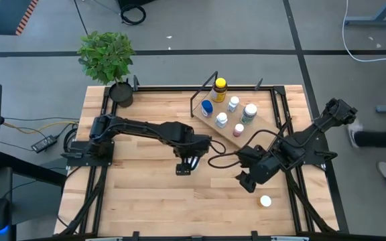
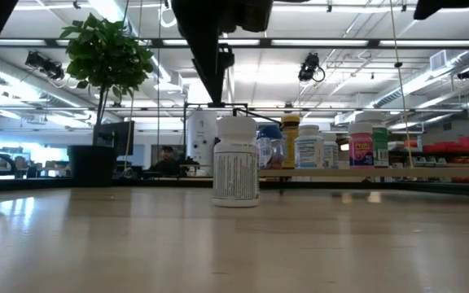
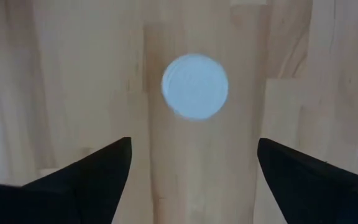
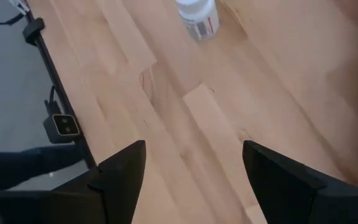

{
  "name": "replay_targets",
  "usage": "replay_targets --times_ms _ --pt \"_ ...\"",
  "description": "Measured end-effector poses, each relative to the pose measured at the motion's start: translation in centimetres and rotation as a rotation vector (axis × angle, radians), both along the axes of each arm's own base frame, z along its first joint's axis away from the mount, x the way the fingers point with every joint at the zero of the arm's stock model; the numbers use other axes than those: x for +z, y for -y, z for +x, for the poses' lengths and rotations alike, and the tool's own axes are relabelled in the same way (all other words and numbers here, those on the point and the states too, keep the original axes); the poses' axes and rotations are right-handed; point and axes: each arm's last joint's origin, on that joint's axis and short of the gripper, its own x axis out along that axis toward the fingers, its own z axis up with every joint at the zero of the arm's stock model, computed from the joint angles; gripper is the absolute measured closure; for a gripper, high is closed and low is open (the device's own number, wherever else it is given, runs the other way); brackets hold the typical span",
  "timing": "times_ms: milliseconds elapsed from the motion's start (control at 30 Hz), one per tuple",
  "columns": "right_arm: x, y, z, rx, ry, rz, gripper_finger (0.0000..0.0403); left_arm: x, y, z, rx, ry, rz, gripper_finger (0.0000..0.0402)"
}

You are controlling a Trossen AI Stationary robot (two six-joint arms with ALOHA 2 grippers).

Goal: Pick and place medicine bottles onto shelf by color
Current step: Put the white medicine bottle on the shelf

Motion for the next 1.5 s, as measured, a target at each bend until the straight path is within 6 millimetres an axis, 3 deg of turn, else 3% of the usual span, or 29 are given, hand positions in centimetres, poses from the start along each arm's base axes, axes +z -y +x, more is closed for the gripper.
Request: replay_targets --times_ms 233,433,667,967,1167,1500 --pt "0.1 0.4 0.4 0.045 0.018 -0.042 0.0128 2.1 -0.3 -2.1 0.019 0.089 0.033 0.0077" --pt "0.2 0.9 1.6 0.086 0.095 -0.129 0.0128 2.7 -0.8 -5.8 0.089 0.253 0.000 0.0095" --pt "-1.3 1.2 5.9 0.170 0.186 -0.212 0.0126 2.4 -1.4 -11.1 0.201 0.349 -0.060 0.0100" --pt "-3.4 3.6 11.2 0.275 0.286 -0.300 0.0099 2.3 -2.0 -16.6 0.350 0.401 -0.120 0.0100" --pt "-5.3 5.2 13.0 0.323 0.243 -0.360 0.0086 3.2 -2.2 -18.2 0.386 0.459 -0.150 0.0100" --pt "-8.7 5.4 15.2 0.414 0.203 -0.353 0.0086 3.9 -2.2 -18.9 0.388 0.501 -0.164 0.0100"
